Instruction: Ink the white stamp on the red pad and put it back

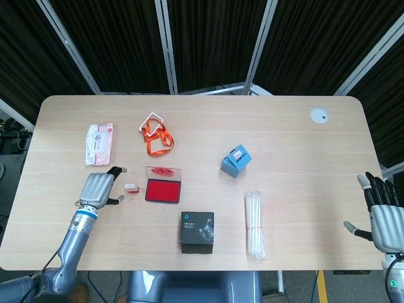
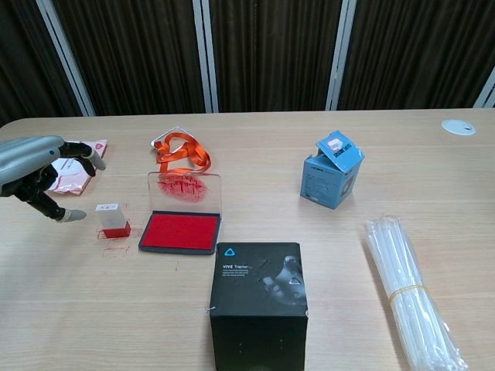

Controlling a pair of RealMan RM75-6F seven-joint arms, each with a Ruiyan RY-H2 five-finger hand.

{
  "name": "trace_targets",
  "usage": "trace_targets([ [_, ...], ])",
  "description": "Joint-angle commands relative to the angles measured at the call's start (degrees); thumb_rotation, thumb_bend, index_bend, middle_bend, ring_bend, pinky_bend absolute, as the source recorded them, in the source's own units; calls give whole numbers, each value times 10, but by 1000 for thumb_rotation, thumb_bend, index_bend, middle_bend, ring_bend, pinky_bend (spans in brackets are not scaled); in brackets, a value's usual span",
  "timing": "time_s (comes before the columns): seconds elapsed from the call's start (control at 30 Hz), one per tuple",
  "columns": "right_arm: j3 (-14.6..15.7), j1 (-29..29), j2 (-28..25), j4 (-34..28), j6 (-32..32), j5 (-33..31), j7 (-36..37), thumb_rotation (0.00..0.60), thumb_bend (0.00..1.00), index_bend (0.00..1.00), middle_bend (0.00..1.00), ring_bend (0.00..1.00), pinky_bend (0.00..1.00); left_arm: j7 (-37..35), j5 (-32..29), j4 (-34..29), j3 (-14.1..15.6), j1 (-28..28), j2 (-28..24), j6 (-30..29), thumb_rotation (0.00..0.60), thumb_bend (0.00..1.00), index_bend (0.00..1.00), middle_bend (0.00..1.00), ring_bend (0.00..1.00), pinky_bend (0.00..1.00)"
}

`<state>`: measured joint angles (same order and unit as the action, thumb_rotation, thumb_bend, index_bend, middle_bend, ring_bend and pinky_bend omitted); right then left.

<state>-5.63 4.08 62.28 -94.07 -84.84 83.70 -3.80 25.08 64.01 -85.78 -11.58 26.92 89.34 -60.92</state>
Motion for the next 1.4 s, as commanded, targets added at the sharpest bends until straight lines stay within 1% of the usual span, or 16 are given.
trace_targets([
  [0.03, 1, 2, -1, 1, 6, -4, 2, 600, 0, 0, 0, 0, 0, 10, -14, 14, 0, 10, 15, 3, 600, 180, 273, 308, 820, 862],
  [0.23, 0, 4, -2, 1, 10, -9, 8, 600, 0, 0, 0, 0, 0, 32, -50, 35, -5, 16, 40, -7, 600, 197, 298, 374, 821, 862],
  [0.3, -1, 4, -3, 1, 12, -11, 12, 600, 0, 0, 0, 0, 0, 37, -64, 38, -7, 17, 45, -8, 600, 209, 305, 377, 821, 862],
  [0.43, 0, 5, -4, 1, 17, -13, 15, 600, 0, 0, 0, 0, 0, 43, -84, 42, -10, 23, 52, -4, 600, 268, 316, 392, 821, 862],
  [0.6, 0, 6, -5, 1, 19, -16, 16, 600, 0, 0, 0, 0, 0, 50, -97, 54, -12, 34, 59, -1, 600, 271, 340, 395, 820, 862],
  [0.73, 0, 7, -5, 1, 20, -18, 17, 600, 0, 0, 0, 0, 0, 39, -95, 65, -10, 40, 63, 8, 600, 271, 361, 397, 819, 862],
  [0.93, 0, 9, -3, 3, 27, -23, 14, 600, 0, 0, 0, 0, 0, 2, -72, 89, -1, 46, 68, 24, 600, 272, 397, 409, 818, 862],
  [1.2, 0, 10, -3, 4, 31, -27, 11, 600, 0, 0, 0, 0, 0, -22, -55, 106, 5, 49, 77, 23, 600, 274, 402, 420, 817, 862],
  [1.4, 0, 12, -3, 4, 35, -31, 11, 600, 0, 0, 0, 0, 0, -25, -56, 115, 7, 51, 84, 22, 600, 277, 431, 467, 817, 862],
])
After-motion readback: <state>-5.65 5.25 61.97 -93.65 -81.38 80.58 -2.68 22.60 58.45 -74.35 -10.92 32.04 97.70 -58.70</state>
